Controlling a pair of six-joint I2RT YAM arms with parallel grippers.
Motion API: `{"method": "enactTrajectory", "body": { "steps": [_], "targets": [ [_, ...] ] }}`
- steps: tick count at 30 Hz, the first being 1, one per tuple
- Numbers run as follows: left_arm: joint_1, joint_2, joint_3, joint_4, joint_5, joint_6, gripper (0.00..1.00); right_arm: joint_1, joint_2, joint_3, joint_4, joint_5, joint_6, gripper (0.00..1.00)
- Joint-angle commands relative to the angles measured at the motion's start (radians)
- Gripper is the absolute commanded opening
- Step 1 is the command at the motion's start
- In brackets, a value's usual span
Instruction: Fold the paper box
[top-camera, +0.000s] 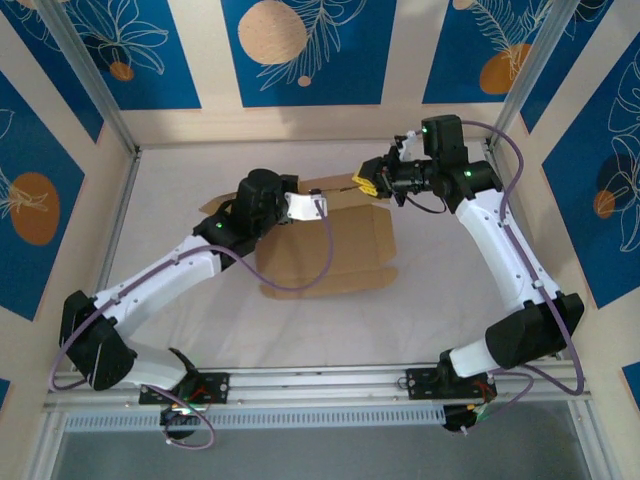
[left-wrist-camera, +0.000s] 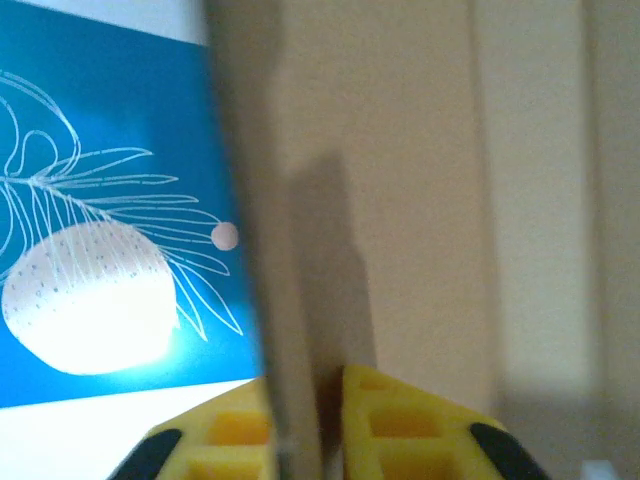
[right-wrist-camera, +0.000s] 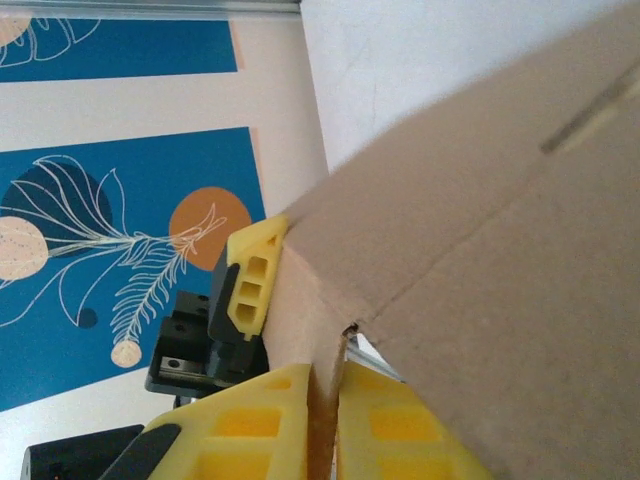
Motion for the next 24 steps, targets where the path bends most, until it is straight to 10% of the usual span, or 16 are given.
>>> {"method": "enactTrajectory", "body": {
  "steps": [1, 7, 24],
  "targets": [
    [-0.001, -0.031, 0.001, 0.020, 0.046, 0.043, 0.00, -0.013, -0.032, -0.028, 0.061, -0.040, 0.024, 0.21],
    [0.005, -0.001, 0.121, -0.231, 0.113, 0.019, 0.00, -0.062, -0.065, 0.030, -0.079, 0.045, -0.126, 0.67],
    [0.070, 0.361, 0.486, -0.630, 0.250, -0.197, 0.00, -0.176, -0.343, -0.256, -0.117, 0.165, -0.458, 0.70]
  ]
}}
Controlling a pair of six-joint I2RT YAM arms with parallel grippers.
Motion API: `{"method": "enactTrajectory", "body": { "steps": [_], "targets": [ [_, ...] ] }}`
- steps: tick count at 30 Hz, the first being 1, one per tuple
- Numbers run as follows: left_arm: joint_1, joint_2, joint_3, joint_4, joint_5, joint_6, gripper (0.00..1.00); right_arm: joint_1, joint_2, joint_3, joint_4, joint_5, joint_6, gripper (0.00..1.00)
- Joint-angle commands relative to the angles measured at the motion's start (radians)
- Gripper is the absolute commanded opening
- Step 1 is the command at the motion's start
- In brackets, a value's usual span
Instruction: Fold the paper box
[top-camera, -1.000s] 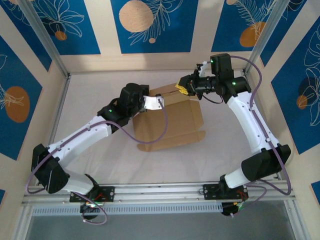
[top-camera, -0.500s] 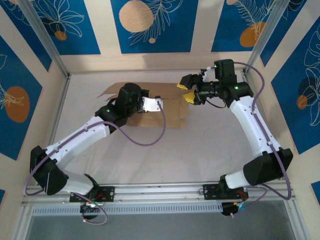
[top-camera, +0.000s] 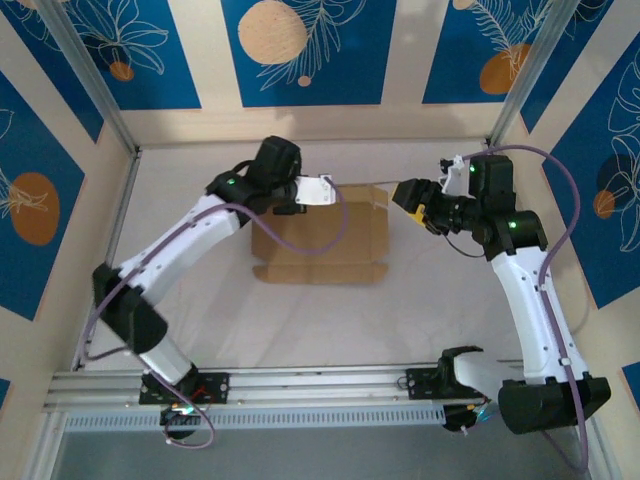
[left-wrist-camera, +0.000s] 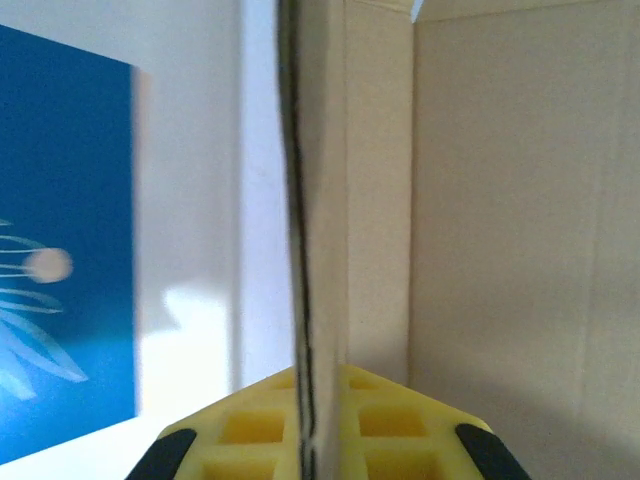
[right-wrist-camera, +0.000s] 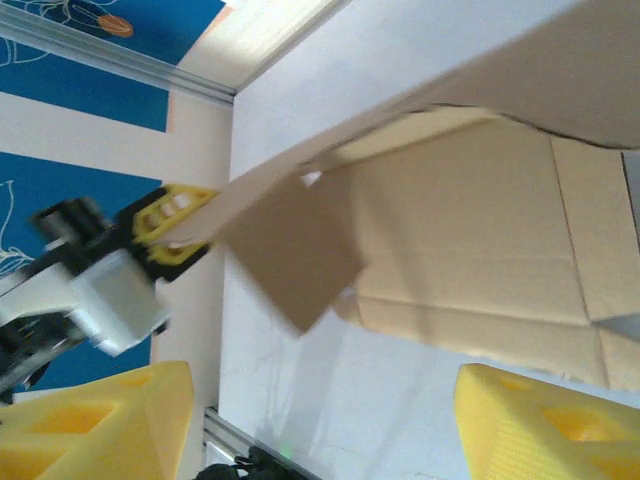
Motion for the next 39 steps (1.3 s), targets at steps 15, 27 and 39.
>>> {"method": "enactTrajectory", "body": {
  "steps": [15, 27, 39],
  "targets": [
    [0.027, 0.286, 0.189, -0.117, 0.045, -0.046, 0.00, 0.138, 0.102, -0.206, 0.086, 0.260, -0.296, 0.52],
    [0.082, 0.351, 0.185, -0.021, 0.140, -0.095, 0.00, -0.019, 0.567, -0.125, 0.398, -0.063, -0.151, 0.35],
    [0.129, 0.430, 0.298, -0.093, 0.194, -0.119, 0.00, 0.049, 0.863, 0.222, 0.166, 0.167, -0.336, 0.46]
  ]
}}
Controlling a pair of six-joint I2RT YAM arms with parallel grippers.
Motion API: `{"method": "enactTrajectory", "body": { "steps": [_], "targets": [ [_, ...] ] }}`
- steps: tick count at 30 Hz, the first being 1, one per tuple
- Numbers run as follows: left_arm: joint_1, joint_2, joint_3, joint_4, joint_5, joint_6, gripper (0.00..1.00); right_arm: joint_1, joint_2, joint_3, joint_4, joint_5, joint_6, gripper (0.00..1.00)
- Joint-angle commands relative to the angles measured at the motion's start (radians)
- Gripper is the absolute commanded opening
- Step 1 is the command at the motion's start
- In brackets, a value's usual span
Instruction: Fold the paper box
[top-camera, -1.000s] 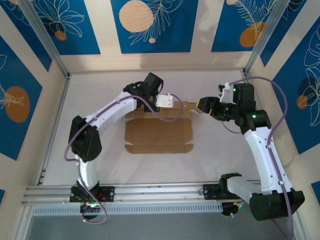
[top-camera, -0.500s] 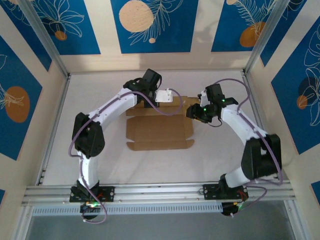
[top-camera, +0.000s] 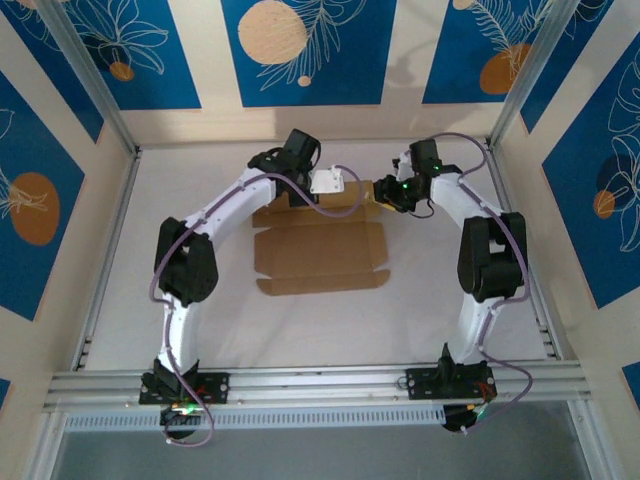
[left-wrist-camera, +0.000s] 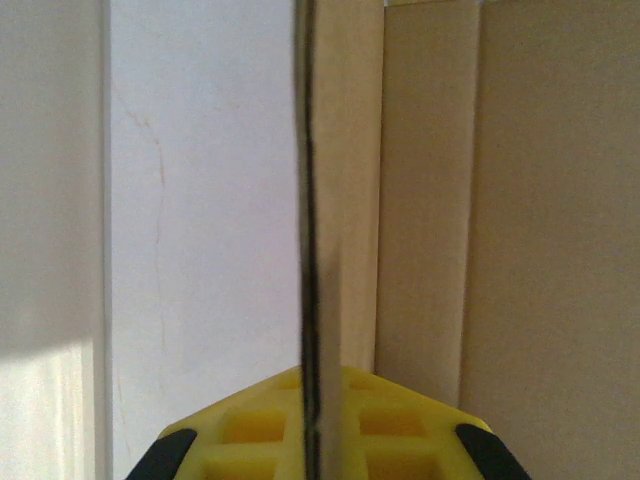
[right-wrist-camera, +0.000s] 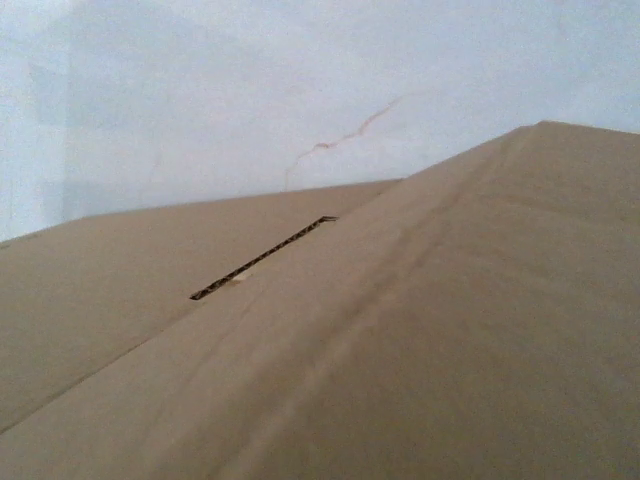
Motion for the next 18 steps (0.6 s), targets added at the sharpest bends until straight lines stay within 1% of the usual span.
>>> {"method": "enactTrajectory", "body": {
  "steps": [1, 3, 7, 8, 10, 12, 15, 18],
  "targets": [
    [0.030, 0.040, 0.026, -0.039, 0.116, -0.048, 0.00, 0.017, 0.051, 0.045, -0.088, 0.055, -0.043, 0.46],
    [0.034, 0.044, 0.025, -0.042, 0.121, -0.049, 0.00, 0.013, 0.066, 0.054, -0.094, 0.105, -0.022, 0.46],
    [0.038, 0.045, 0.020, -0.050, 0.145, -0.051, 0.00, 0.013, 0.094, 0.062, -0.070, 0.133, 0.001, 0.46],
    [0.040, 0.044, 0.018, -0.050, 0.147, -0.051, 0.00, 0.011, 0.103, 0.066, -0.062, 0.129, 0.012, 0.46],
    [0.040, 0.044, 0.019, -0.051, 0.150, -0.051, 0.00, -0.002, 0.118, 0.067, -0.031, 0.073, 0.055, 0.40],
    [0.042, 0.041, 0.017, -0.052, 0.161, -0.059, 0.00, -0.015, 0.120, 0.061, -0.015, 0.034, 0.096, 0.37],
    [0.044, 0.027, 0.032, -0.084, 0.196, -0.075, 0.00, -0.027, 0.049, -0.017, 0.042, 0.018, 0.133, 0.36],
    [0.042, 0.019, 0.078, -0.159, 0.247, -0.110, 0.00, -0.049, -0.060, -0.115, 0.076, -0.022, 0.166, 0.40]
  ]
}}
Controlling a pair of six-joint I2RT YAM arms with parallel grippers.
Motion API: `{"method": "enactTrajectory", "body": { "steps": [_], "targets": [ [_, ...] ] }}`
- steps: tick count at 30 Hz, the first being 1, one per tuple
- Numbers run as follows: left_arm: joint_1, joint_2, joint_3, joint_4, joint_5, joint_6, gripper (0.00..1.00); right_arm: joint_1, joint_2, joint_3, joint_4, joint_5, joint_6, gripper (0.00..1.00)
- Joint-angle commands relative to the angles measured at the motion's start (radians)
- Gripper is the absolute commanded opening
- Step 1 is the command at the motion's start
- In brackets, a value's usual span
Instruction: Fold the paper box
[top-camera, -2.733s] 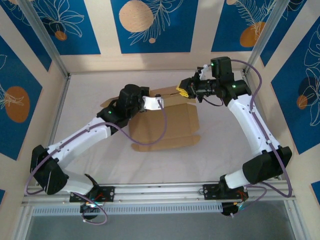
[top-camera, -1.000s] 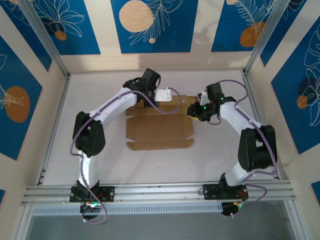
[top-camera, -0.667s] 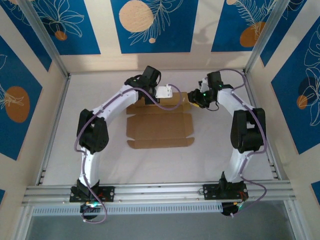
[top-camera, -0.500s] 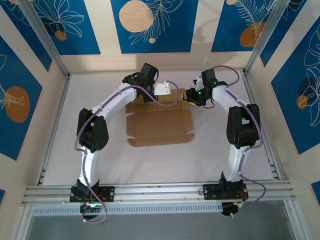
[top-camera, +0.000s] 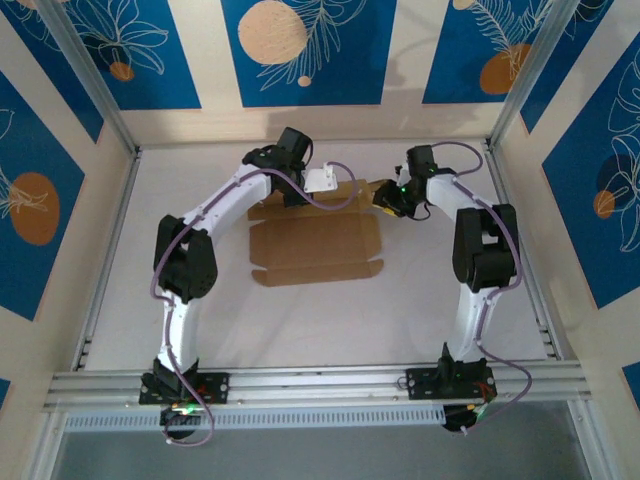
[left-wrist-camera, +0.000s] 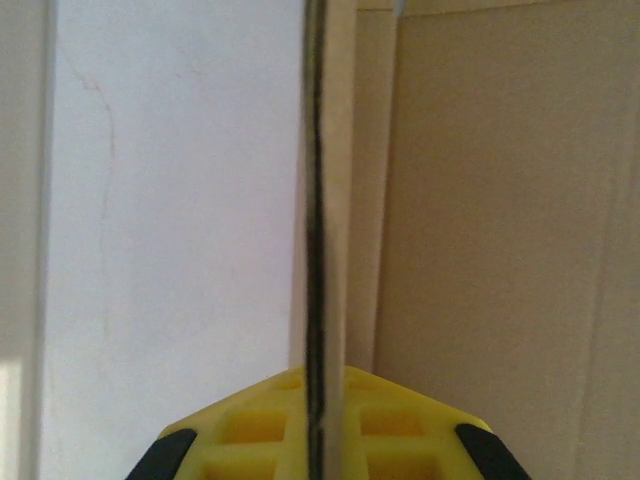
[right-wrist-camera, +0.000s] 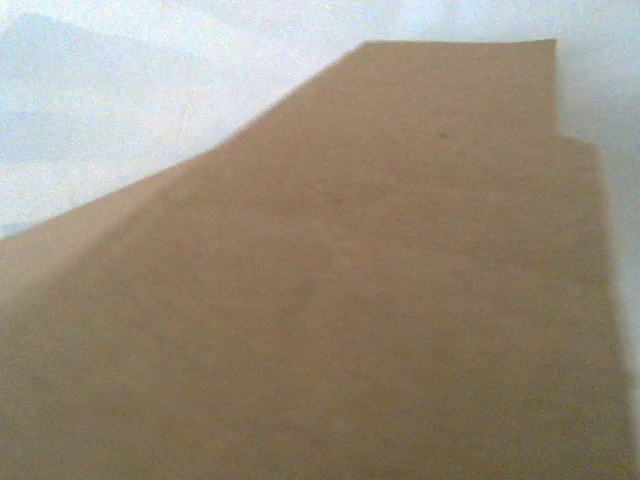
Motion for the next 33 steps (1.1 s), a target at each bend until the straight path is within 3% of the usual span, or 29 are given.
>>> {"method": "enactTrajectory", "body": {
  "steps": [1, 8, 15, 20, 29, 33],
  "targets": [
    [0.005, 0.001, 0.073, -0.097, 0.171, -0.072, 0.00, -0.018, -0.141, -0.096, 0.028, -0.071, 0.058, 0.42],
    [-0.062, -0.037, 0.124, -0.192, 0.091, -0.143, 0.00, -0.010, -0.366, -0.269, -0.002, -0.075, 0.026, 0.44],
    [-0.114, -0.003, 0.186, -0.381, 0.057, -0.190, 0.00, -0.003, -0.533, -0.393, -0.011, -0.090, 0.033, 0.44],
    [-0.123, 0.039, 0.215, -0.419, 0.027, -0.200, 0.00, -0.009, -0.626, -0.462, -0.002, -0.081, 0.014, 0.43],
    [-0.123, 0.103, 0.212, -0.363, -0.051, -0.154, 0.00, 0.031, -0.532, -0.462, 0.051, -0.022, -0.060, 0.36],
    [-0.121, 0.113, 0.215, -0.349, -0.047, -0.138, 0.00, -0.002, -0.457, -0.470, 0.096, -0.032, 0.004, 0.25]
  ]
}}
